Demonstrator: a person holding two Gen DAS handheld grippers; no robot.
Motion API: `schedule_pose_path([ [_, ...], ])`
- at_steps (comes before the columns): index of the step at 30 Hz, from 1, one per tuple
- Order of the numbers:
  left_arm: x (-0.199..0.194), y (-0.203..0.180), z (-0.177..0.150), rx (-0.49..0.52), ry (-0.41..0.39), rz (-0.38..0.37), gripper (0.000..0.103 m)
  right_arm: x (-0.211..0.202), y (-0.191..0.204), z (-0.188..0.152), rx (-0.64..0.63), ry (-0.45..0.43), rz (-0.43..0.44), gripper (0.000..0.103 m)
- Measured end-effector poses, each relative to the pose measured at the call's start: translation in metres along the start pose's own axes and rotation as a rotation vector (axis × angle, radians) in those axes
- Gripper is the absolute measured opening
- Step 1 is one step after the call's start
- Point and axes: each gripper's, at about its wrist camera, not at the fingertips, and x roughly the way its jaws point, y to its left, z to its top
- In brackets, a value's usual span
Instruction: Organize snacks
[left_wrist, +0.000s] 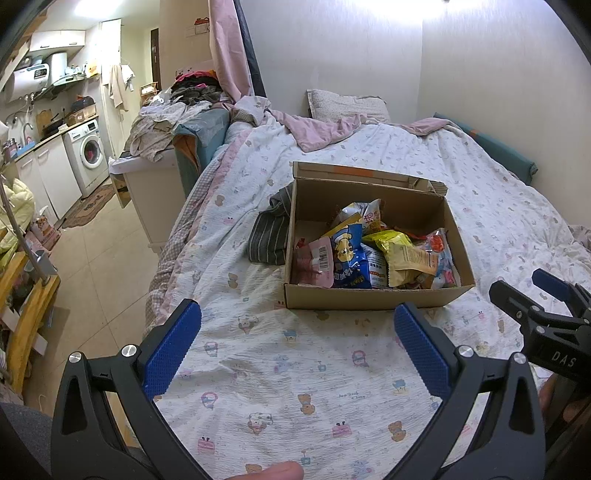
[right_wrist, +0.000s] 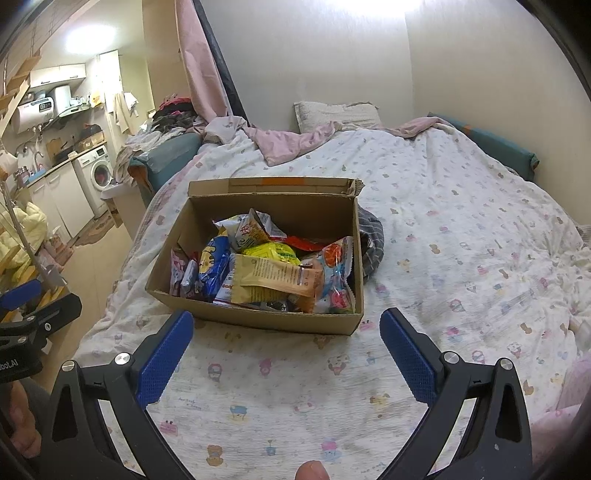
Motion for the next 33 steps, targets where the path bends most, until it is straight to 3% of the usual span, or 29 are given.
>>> schedule_pose_path([
  [33,0.0016,0.0003,-0.0035,-0.009,0.013,-0.002,0.103,-0.0038,-0.0060,0.0004,0.041,-0.002,-0.001,0.103],
])
